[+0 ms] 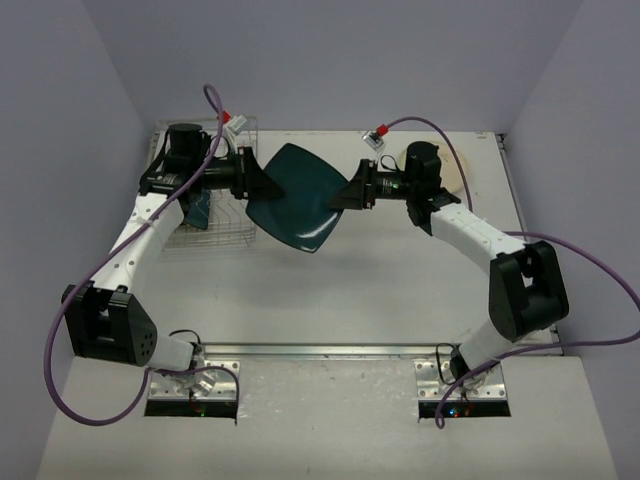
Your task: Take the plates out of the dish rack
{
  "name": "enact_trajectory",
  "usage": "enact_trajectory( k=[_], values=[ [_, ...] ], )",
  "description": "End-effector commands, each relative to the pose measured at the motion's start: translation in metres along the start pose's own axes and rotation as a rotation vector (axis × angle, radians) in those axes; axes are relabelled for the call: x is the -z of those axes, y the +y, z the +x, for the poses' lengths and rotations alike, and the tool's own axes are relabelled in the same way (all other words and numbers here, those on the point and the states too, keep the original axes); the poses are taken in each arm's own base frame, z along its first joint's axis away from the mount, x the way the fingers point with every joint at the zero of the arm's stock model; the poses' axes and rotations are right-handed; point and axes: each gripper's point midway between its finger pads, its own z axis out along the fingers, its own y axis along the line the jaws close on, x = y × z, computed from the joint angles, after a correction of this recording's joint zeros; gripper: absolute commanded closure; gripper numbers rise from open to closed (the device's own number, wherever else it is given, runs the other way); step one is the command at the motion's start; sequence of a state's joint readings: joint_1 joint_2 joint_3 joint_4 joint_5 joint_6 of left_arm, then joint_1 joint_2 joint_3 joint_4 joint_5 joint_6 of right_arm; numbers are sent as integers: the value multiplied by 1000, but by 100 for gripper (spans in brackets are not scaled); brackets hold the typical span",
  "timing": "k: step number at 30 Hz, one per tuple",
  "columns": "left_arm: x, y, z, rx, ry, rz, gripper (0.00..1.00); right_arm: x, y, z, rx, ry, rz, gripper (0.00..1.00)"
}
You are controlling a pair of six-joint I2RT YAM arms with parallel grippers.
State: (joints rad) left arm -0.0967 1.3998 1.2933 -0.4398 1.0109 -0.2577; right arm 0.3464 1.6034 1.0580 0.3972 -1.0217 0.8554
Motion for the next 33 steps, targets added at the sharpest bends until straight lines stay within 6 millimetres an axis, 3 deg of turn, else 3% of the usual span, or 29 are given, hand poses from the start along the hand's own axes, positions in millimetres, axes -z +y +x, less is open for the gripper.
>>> enact_trajectory(
  k=[1,4,6,7,8,9,10,11,12,15,18,21,24,31,33],
  values=[
    [11,-35,-23,-121,-67,103,100,-7,13,-3,-7,3,-74,70],
    [11,-33,-23,-124,-70,94,100,-8,10,0,-30,12,-74,96],
    [11,-30,-25,-121,-78,71,99,-8,8,2,-43,13,-71,100],
    [11,-27,-25,-120,-81,56,93,-8,8,3,-49,14,-71,100],
    [10,-22,-25,-115,-84,29,81,-7,7,3,-64,15,-71,100],
    [10,-15,-28,-117,-98,-15,51,-7,6,4,-74,15,-71,100],
    [11,-7,-32,-116,-112,-65,27,-5,3,3,-83,11,-66,100],
    [13,2,-35,-113,-126,-121,8,-3,-2,2,-92,3,-57,100],
    [15,8,-39,-117,-140,-166,0,-1,-6,1,-103,-4,-46,100],
    [24,27,-51,-119,-187,-296,0,9,-32,-6,-160,-51,11,100],
    [48,47,-73,-115,-276,-466,0,33,-78,-19,-259,-161,125,100],
    [71,56,-90,-116,-347,-557,0,56,-124,-33,-336,-293,253,100],
    [75,59,-93,-117,-359,-580,0,77,-164,-42,-401,-393,355,100],
    [79,74,-95,-117,-365,-641,0,87,-229,-66,-445,-565,497,100],
    [78,76,-96,-124,-363,-645,0,85,-251,-63,-492,-576,519,100]
  ],
)
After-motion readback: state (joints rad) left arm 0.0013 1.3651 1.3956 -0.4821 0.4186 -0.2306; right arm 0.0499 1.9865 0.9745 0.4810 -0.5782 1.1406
